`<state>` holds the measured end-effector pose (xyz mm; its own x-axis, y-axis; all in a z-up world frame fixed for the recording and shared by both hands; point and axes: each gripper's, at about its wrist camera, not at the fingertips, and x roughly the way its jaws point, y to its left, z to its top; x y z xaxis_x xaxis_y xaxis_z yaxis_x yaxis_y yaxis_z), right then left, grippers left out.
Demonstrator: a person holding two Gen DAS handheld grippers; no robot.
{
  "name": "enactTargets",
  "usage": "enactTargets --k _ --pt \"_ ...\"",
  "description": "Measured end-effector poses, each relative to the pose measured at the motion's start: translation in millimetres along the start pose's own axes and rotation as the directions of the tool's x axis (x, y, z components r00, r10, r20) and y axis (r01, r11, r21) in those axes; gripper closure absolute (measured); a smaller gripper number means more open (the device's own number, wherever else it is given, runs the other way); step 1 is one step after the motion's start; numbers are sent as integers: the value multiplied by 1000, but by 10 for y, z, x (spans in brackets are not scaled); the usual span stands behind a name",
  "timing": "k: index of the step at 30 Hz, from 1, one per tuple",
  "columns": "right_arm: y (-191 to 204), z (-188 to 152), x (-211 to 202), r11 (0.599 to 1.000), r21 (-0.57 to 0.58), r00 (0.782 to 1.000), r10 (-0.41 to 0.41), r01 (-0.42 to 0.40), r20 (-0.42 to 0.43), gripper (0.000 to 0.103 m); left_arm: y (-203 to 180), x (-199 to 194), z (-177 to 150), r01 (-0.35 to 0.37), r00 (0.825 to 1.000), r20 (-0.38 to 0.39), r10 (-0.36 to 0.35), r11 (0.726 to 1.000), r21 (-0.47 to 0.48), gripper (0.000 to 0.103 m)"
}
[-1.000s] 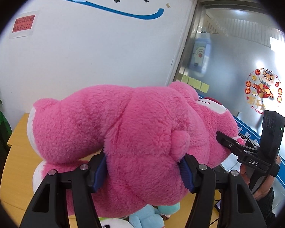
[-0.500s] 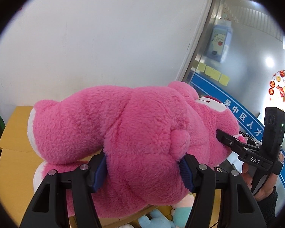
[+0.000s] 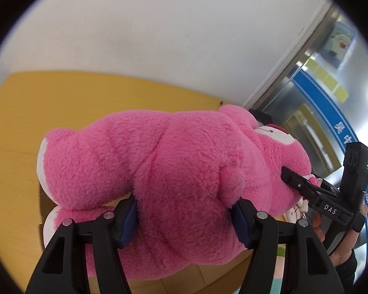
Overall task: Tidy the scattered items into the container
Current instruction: 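Lower the pink bear into the box and open both grippers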
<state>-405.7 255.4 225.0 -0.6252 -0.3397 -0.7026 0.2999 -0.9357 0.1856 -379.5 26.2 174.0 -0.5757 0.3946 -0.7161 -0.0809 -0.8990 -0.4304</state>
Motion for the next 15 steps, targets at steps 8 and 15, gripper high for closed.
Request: enactTargets --k 8,15 --pt "-338 -229 851 999 17 995 -34 36 -98 28 339 883 -98 -29 992 -126 24 999 -37 46" --pt "-599 -404 1164 995 83 990 -34 45 -135 27 326 1137 -183 -65 988 -142 61 998 -21 49"
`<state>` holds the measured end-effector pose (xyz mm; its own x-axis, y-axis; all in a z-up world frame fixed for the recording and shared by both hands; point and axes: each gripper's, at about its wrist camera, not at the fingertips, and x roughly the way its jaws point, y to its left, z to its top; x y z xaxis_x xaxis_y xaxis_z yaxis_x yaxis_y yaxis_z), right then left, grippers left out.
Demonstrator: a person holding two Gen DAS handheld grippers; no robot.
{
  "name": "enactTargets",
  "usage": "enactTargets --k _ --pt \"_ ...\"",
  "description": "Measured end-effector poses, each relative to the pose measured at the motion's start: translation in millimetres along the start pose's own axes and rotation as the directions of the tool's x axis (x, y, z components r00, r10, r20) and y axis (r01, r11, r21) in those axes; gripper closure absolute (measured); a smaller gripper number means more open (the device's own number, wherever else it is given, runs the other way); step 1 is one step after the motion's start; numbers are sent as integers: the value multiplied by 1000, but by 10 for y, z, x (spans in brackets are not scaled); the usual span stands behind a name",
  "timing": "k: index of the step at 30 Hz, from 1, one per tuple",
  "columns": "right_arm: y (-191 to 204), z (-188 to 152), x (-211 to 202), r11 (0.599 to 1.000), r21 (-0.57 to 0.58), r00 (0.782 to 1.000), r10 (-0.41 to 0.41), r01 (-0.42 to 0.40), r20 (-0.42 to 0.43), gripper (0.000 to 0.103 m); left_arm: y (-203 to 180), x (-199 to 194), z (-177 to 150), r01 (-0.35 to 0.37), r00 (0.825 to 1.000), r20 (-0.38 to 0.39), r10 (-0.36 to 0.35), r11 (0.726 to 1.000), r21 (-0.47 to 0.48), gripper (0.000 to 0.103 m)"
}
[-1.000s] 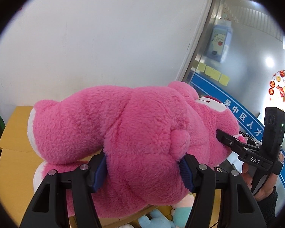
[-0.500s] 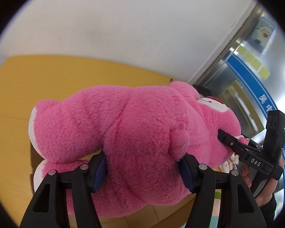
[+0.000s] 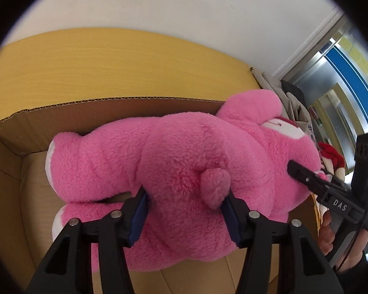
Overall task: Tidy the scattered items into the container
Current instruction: 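Lower the pink bear into the box and open both grippers, then move both grippers to the white-and-black panda plush beside the box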
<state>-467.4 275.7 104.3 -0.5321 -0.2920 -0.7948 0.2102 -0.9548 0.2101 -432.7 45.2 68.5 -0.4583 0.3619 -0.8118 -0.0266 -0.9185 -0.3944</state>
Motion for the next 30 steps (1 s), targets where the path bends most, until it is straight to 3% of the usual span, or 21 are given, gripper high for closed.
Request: enactTargets --k 7,10,13,16,17,19,21,23,24,27,30 --pt "73 -149 -100 1000 25 1000 -19 20 -21 26 48 5 7 -18 1000 -7 18 1000 26 45" --pt "-30 -109 -10 998 54 999 -25 27 -45 10 85 -49 12 -16 1000 -11 15 1000 -19 40" --pt "-117 -104 -74 999 24 997 26 -24 -68 8 3 -393 -105 -48 998 43 47 998 26 42" --pt "-9 -304 -484 990 -142 999 -23 19 -28 1 -44 -863 -427 -182 980 94 174 980 79 40" --pt "36 -430 -639 980 -196 999 -32 30 -8 0 -11 -992 -595 -234 969 99 225 968 86 33" --pt "99 -738 -815 964 -263 998 31 -46 -60 0 114 -1114 -958 -305 952 72 299 948 89 23" --pt "145 -1031 -786 953 -271 983 91 -132 -157 0 284 -1045 -1305 -319 947 -8 321 944 80 23" --pt "155 -1290 -658 952 -295 979 16 -77 -205 2 449 -969 -1572 -327 942 -63 330 943 56 26" --pt "124 -1383 -618 958 -284 975 -25 -39 -219 11 439 -1011 -1681 -350 936 -17 353 933 83 26" --pt "72 -1557 -713 973 -231 968 -46 -13 -247 14 313 -1075 -1863 -310 948 -29 317 940 140 25" --pt "93 -1740 -846 978 -211 970 -49 -3 -239 14 200 -1031 -2007 -368 924 -26 381 906 210 25"
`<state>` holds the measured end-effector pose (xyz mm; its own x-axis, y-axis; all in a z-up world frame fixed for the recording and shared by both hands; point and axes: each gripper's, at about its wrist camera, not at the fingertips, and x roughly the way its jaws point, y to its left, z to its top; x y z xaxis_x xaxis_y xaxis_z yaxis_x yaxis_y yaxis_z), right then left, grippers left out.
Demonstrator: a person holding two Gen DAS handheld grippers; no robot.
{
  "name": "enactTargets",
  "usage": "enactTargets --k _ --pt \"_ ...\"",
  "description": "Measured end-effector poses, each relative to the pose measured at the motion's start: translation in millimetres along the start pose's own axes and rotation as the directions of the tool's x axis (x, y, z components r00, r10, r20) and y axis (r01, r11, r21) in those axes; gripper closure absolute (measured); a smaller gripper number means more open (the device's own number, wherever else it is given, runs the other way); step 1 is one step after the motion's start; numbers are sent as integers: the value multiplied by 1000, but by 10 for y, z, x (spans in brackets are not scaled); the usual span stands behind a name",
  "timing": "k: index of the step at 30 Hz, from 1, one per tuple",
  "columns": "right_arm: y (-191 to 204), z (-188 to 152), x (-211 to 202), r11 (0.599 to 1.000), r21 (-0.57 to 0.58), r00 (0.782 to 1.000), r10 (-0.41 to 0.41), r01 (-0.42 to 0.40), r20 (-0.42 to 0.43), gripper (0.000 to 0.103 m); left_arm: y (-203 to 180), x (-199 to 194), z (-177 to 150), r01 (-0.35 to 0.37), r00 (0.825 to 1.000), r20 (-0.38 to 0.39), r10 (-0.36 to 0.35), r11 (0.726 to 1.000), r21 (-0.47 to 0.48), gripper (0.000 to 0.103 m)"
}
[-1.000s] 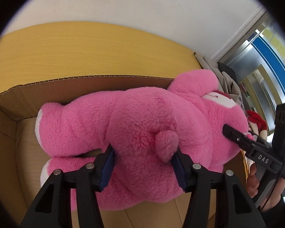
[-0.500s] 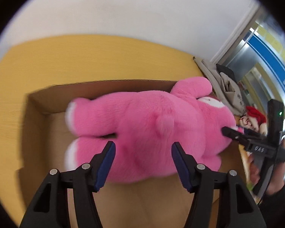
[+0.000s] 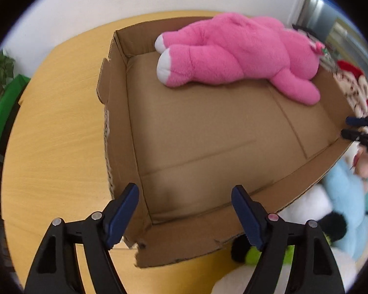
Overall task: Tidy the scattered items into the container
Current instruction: 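Move both grippers to the white-and-black panda plush beside the box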
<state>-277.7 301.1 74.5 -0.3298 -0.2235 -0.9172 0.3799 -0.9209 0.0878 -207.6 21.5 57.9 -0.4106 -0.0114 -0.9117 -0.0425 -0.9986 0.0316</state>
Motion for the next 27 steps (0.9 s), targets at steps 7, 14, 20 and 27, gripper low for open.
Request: enactTargets --k 7,14,20,27 --pt "143 -424 -229 997 69 999 -33 30 33 13 34 -71 -151 43 999 -3 -44 998 -36 26" --pt "564 -731 -1205 977 120 918 -208 177 336 0 -85 -1176 -386 74 952 298 -67 997 -12 25" --pt "924 -972 -1821 982 82 857 -190 172 479 0 -434 -1891 -782 198 862 469 -191 980 33 23" --pt "1103 -1248 -1922 987 54 859 -160 153 487 0 -607 -1927 -1078 276 861 447 -244 961 -8 24"
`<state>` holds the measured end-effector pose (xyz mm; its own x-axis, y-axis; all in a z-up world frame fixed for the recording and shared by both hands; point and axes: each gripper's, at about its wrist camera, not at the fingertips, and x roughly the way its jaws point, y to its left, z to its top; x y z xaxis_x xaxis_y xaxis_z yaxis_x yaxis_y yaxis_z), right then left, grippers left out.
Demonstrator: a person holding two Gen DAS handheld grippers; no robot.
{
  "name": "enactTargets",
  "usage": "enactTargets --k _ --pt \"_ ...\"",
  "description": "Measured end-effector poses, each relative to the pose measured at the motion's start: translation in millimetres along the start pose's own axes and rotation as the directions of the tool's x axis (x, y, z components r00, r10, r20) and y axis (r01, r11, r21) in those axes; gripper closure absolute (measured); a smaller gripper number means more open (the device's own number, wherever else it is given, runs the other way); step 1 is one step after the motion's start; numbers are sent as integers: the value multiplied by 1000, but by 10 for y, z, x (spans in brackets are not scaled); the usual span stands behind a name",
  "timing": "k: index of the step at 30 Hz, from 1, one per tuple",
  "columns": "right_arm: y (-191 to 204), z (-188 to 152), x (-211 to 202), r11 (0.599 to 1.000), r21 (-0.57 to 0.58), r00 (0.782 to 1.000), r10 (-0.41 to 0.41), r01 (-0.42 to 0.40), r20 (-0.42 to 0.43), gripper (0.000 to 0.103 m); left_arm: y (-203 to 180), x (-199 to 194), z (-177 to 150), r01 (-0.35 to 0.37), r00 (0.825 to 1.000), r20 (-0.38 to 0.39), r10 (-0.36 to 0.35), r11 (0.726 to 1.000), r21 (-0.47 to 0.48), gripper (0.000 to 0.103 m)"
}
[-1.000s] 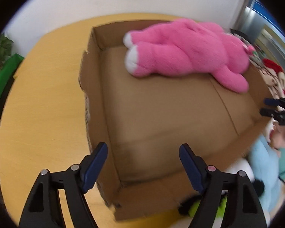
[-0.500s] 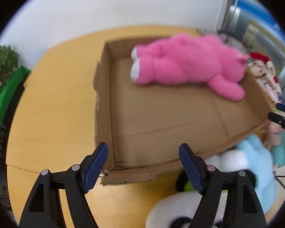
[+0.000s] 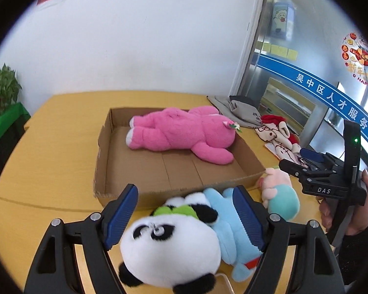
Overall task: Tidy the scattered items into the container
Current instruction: 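Move both grippers to the white-and-black panda plush beside the box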
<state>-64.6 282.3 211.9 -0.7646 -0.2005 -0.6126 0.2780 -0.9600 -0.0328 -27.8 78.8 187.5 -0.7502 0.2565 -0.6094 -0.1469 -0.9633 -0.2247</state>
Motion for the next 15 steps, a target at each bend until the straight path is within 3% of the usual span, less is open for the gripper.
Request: enactTargets --k 5,9,12,14,15 --pt "46 -205 -3 994 14 993 112 -112 -32 0 45 -24 -313 38 997 -63 -41 999 -34 23" --pt "224 -377 -14 966 -47 967 251 -253 -40 0 10 23 -472 62 994 -92 -63 998 -13 23" --pt "494 -516 5 923 -115 929 360 -368 -84 0 56 66 -520 73 992 -104 -74 997 -21 24" --pt "700 -610 47 863 -132 871 470 -487 -141 0 116 131 -561 74 991 -112 -76 997 -22 24" --pt "787 -657 53 843 -142 852 499 -519 -156 0 146 184 -592 82 989 -124 -84 996 -24 23"
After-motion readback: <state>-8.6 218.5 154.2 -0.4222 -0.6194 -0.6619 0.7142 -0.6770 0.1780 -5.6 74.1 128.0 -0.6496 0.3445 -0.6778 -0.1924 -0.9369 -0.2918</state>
